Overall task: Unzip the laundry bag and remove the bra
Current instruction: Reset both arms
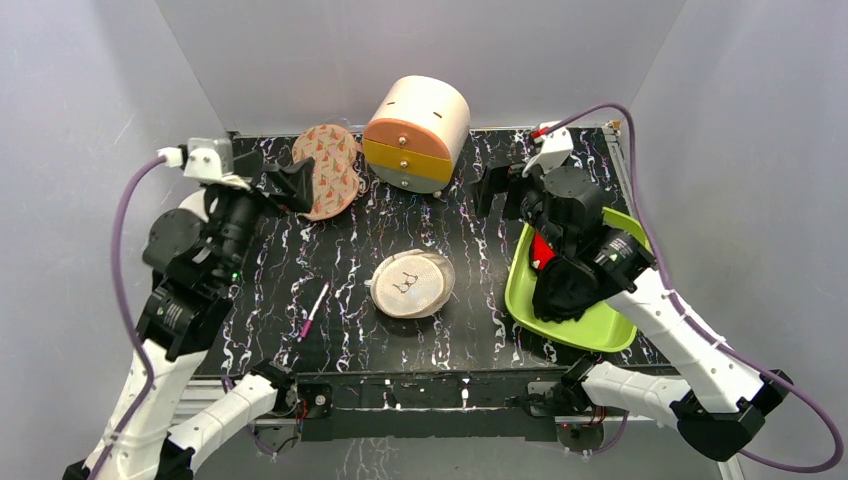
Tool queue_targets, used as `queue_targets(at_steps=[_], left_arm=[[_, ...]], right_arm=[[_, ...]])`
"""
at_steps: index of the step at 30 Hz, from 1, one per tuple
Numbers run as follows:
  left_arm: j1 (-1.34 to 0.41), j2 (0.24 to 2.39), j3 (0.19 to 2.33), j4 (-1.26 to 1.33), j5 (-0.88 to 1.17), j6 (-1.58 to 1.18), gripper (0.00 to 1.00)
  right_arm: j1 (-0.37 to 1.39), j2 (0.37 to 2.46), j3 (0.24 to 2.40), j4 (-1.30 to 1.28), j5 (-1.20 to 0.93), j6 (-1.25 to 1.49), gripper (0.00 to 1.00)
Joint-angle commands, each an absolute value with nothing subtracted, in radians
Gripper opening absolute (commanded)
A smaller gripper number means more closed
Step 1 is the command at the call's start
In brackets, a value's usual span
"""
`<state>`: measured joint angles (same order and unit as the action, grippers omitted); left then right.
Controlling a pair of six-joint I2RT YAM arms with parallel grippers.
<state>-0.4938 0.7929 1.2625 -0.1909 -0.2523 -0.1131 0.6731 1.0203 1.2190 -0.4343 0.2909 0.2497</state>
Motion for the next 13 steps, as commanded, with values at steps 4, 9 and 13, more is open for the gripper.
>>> queue_targets(at_steps=[4, 9, 13], left_arm=[[-0.497, 0.743, 1.269, -0.168, -0.187, -0.075, 0.98], [-0.497, 0.785, 1.290, -0.197, -0.168, -0.102, 0.98], [-0.497, 0.793, 1.283, -0.216, -0.170, -0.104, 0.98]], right_arm=[[0.670, 1.015, 1.363, -0.509, 0.408, 0.199, 0.98], [0.670, 0.975, 1.343, -0.488, 0.443, 0.212, 0.98], [0.671, 0.929, 1.281, -0.434, 0.448, 0.209, 0.98]])
